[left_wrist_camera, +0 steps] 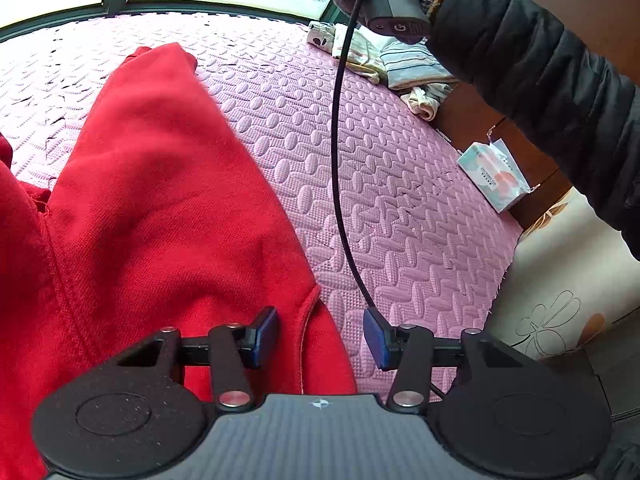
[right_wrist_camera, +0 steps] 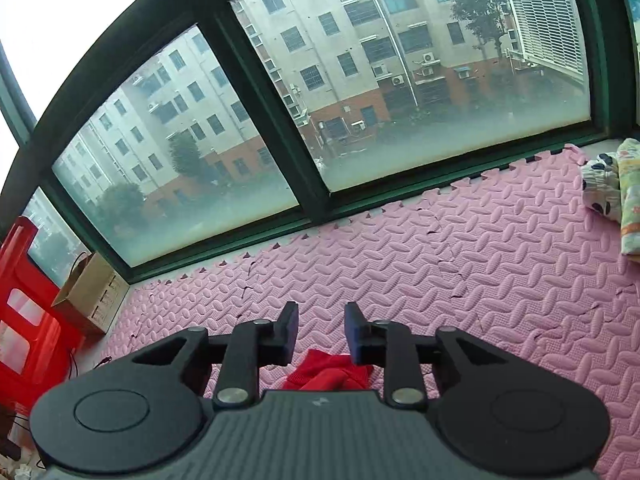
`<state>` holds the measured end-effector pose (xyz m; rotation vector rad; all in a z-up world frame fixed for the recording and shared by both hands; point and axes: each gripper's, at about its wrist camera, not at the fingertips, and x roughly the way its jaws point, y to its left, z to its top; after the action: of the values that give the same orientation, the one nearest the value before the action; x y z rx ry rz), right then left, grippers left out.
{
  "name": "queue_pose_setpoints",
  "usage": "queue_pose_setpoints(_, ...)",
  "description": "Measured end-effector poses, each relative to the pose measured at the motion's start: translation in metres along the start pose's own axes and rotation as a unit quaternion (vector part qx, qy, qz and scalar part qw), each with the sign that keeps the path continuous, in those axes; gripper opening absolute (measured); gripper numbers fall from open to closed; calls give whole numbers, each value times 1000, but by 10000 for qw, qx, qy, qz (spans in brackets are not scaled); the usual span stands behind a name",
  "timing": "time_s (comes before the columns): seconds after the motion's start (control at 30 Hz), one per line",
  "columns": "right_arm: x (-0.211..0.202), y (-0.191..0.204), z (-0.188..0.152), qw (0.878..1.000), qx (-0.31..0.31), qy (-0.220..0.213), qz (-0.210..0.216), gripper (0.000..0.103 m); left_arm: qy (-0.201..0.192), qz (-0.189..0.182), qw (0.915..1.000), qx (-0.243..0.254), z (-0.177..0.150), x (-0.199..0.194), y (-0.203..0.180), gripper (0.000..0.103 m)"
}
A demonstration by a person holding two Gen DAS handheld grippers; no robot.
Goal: Fold clothes
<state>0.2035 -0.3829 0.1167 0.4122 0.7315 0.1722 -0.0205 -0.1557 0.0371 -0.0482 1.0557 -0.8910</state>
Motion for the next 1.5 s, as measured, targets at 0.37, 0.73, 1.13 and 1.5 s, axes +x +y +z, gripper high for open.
queue_pose_setpoints(0.37,58,-21,-49,9901,809,1145,123,31,16,-102,9999,-6,-1,4,-2,49)
queue_pose_setpoints(0.73,89,-37,-43,9818,1587,1044,-62,31,-86,412,9991,101,20,11,-12,51)
queue_pose_setpoints(1.13,105,-26,-29,9903,993,966,-90,1,-410,93,9991,83,15,3,-1,11)
queue_pose_setpoints(1.5,93,-26,-16,9933,315,1069,-314,32,-383,-486,9976,302,5,-3,-4,10)
